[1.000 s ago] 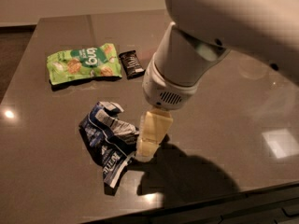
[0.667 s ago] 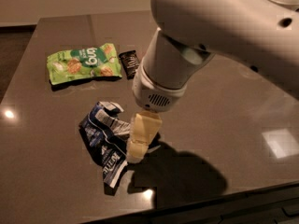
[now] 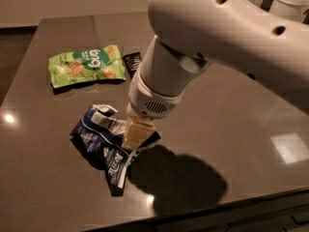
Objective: Move blue chip bag near green rice chip bag
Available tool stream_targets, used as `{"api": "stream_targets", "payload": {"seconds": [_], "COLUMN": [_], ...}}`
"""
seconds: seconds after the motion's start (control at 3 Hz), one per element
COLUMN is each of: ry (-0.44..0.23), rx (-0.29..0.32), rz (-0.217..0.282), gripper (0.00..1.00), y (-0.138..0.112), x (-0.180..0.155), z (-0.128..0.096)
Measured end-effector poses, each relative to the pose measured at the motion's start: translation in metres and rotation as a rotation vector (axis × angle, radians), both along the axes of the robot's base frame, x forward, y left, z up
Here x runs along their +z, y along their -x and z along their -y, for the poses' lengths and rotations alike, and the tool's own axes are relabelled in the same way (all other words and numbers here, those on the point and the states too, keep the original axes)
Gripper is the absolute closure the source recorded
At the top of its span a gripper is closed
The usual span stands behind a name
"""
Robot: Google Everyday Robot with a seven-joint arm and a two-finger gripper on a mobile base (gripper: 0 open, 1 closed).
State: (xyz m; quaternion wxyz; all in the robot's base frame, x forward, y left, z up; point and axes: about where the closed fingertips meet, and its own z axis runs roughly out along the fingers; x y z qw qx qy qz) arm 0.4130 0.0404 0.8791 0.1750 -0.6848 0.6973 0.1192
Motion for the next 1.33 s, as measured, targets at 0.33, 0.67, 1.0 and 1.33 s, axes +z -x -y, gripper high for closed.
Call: {"api": "stream_targets", "payload": {"seconds": [0.33,0.67,1.0,1.33], "ry": [-0.018,-0.045,-0.082,-0.121], "rx": [0.011,0.02,0.029,0.036], "rz": [0.006,0.023,0.035,0.036], "gripper": [0.64,0.87,1.0,1.0], "y": [0.001,0.001,-0.003,-0.009], "x": [0.007,0.025,0.044,0.058], "z": [-0.004,-0.016,-0.039,-0.064]}}
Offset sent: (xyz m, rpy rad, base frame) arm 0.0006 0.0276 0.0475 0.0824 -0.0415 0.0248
